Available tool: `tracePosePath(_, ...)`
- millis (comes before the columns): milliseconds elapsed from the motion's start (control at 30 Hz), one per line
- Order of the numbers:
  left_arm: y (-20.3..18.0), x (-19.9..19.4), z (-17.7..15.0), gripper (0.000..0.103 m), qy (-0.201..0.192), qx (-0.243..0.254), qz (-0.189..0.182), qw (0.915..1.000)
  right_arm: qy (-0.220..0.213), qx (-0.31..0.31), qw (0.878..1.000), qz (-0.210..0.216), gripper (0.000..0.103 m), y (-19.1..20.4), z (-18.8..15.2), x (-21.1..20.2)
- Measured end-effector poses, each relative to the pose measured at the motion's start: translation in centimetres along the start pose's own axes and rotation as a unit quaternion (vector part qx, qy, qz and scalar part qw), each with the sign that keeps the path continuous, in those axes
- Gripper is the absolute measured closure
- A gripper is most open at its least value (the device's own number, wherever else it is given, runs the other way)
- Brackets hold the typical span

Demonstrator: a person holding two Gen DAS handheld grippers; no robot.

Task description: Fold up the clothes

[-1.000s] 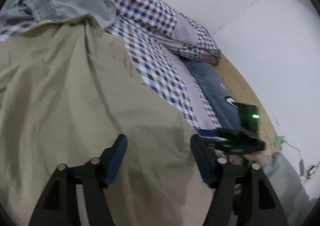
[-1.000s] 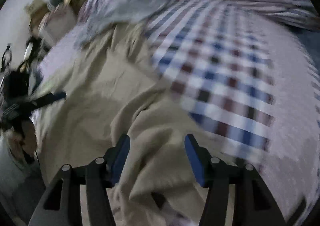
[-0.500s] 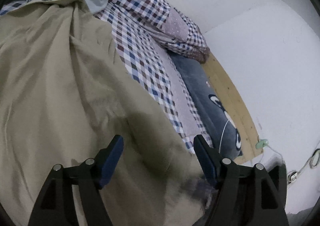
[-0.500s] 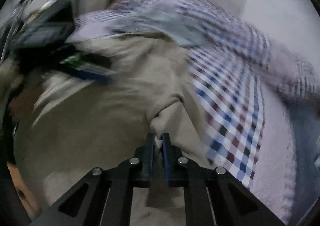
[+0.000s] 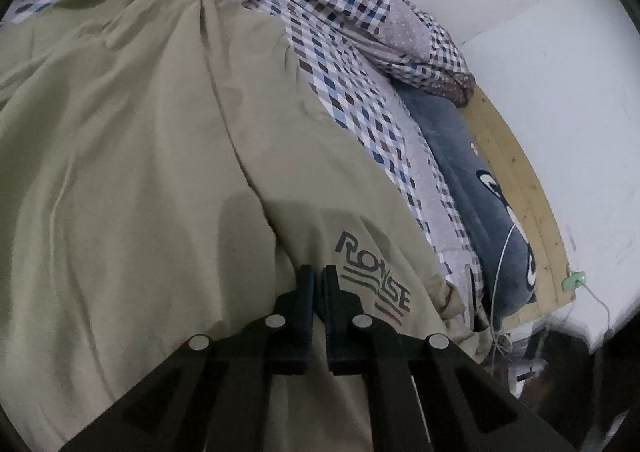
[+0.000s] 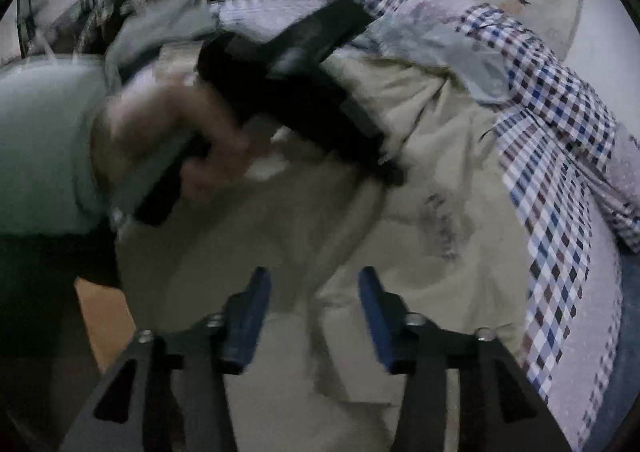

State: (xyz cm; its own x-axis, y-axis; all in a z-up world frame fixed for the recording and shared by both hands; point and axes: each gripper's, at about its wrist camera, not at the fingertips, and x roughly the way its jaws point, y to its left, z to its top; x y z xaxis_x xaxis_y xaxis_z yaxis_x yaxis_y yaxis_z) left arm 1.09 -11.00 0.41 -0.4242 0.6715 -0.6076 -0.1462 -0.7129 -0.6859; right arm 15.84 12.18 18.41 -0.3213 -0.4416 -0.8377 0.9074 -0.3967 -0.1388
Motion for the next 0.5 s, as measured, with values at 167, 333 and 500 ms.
tracePosePath(167,0.3,0.1,0.3,0.100,0.002,-0.002,-0.001,1.0000,0.015,0.100,0.995,-0.004,0.039,-8.6,-0.2,3.1)
tracePosePath(333,0.5,-0.3,0.6,0.100,-0.005,-0.003,0.000,1.0000,0.050,0.206,0.977,-0.014,0.039,-17.3,-1.0,8.0)
tracePosePath(500,2.0,-2.2,1.4,0.100,-0.033,-0.035,-0.017,0.9987,0.065,0.252,0.965,-0.001,0.045,-21.8,-0.9,11.9)
